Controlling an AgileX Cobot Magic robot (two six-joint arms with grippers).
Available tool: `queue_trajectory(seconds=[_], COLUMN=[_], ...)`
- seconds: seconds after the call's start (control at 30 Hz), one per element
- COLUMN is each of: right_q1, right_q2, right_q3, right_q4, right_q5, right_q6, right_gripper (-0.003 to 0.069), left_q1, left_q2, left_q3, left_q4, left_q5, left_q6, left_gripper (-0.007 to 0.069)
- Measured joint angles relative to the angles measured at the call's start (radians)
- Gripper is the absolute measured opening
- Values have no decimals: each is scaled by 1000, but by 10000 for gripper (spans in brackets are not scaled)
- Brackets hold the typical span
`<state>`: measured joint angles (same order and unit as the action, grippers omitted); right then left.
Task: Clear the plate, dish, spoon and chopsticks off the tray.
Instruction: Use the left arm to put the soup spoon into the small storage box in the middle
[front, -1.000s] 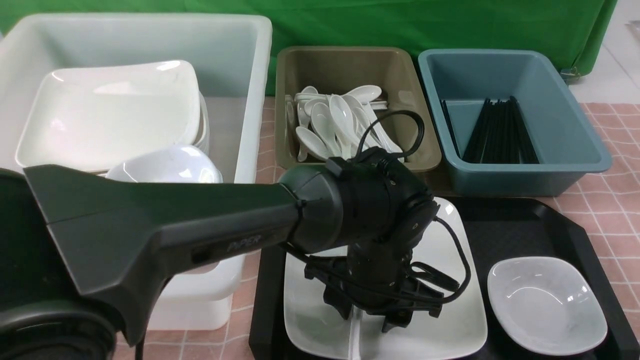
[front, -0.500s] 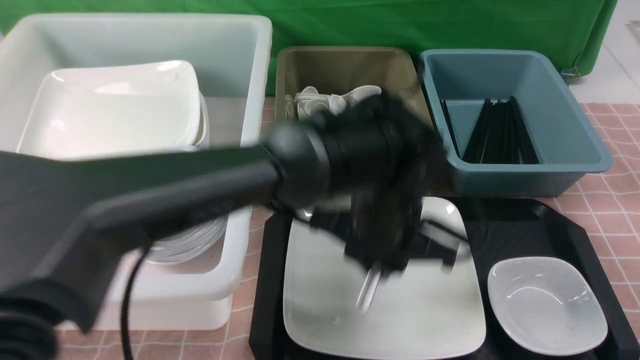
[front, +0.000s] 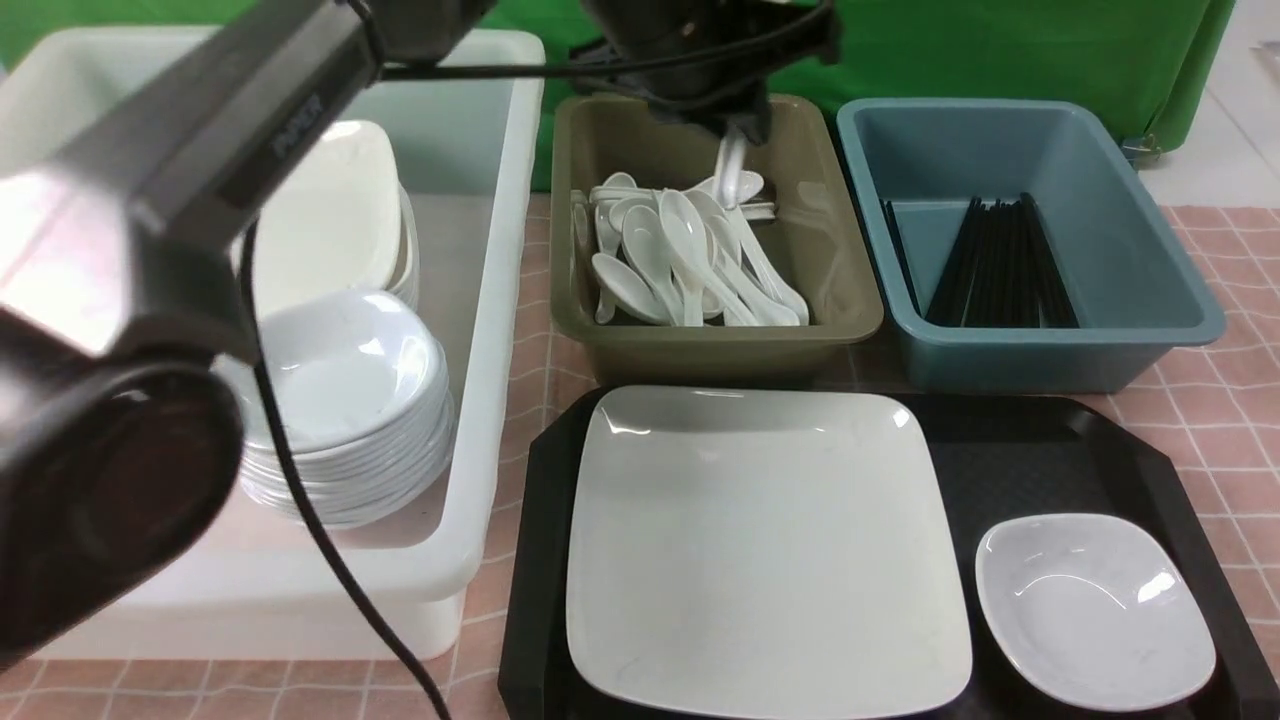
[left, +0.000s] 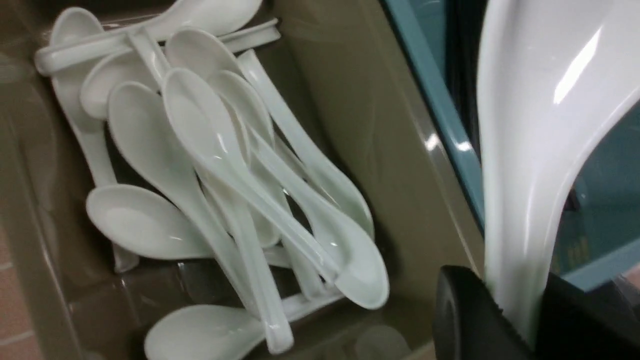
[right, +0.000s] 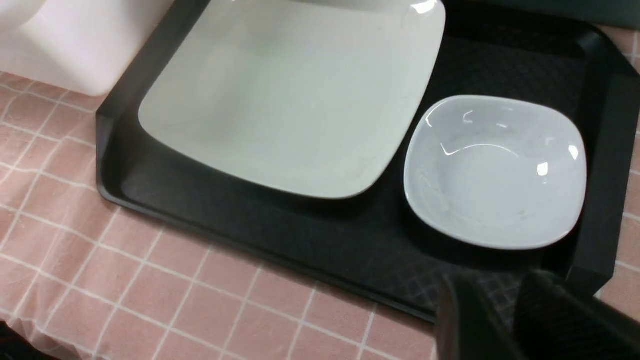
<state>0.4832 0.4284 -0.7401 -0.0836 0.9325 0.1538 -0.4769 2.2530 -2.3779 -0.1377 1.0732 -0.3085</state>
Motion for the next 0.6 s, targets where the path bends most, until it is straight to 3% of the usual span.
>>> queue_trajectory(seconds=[0.13,0.27,0.3,0.4,0.43,0.6], right_q1=[0,0,0,0,0,0], right_q2=[0,0,0,0,0,0], right_q3=[0,0,0,0,0,0], right_q4=[0,0,0,0,0,0], right_q5=[0,0,-1,-1,-1,-1], right_q6=[0,0,0,0,0,0], right_gripper=[224,231,235,235,236,237], left_q1=[41,54,54,54,54,54], left_q2=[68,91,95,95,95,79], left_q3=[-6,-6,-7,-9,-9,-9], left_q4=[2,7,7,5,-5,-19], left_q5=[-27,-37,-46,-51,-52,-48], left_q6=[5,17,33,45,48,52], left_gripper=[97,160,221,295,358,433])
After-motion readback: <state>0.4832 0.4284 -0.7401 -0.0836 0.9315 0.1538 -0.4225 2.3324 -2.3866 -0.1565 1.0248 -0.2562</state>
